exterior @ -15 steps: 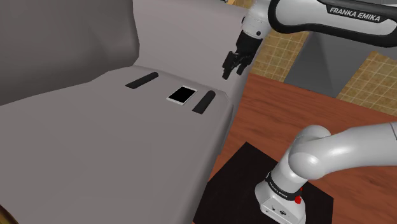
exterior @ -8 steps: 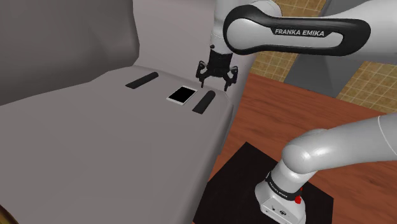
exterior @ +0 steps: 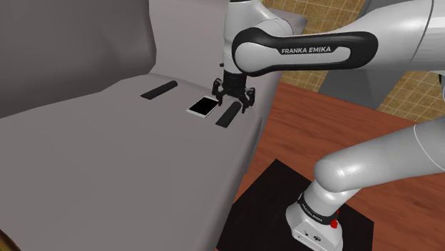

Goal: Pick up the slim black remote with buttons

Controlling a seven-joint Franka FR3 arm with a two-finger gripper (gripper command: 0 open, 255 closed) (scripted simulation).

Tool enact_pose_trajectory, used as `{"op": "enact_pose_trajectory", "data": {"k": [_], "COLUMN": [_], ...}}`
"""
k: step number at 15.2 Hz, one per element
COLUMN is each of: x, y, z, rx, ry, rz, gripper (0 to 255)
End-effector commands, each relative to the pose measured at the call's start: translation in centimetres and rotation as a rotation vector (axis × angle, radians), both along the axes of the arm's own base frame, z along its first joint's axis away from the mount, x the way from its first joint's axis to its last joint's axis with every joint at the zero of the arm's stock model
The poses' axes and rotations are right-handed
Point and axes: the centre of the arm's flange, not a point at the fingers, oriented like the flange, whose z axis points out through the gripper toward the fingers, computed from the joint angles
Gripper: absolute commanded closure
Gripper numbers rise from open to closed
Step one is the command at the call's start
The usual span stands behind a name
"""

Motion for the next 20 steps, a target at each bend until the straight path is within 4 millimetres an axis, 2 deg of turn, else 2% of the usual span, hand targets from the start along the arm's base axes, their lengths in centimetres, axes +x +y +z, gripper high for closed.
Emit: {"op": "enact_pose_trajectory", "data": {"k": [1, 3, 4, 13, 20], "x": [-0.1, -0.1, -0.1, -0.1, -0.1], "y": [0.0, 0.0, 0.0, 0.0, 0.0], "z": [-1.4, -1.4, -1.4, -1.4, 2.3], "rx": [0.000, 0.000, 0.000, 0.000, 0.000], "ry": [-0.001, -0.001, -0.001, -0.001, -0.001], "rz": [-0.001, -0.001, -0.001, -0.001, -0.001], "gripper": [0, 0, 255, 255, 255]}}
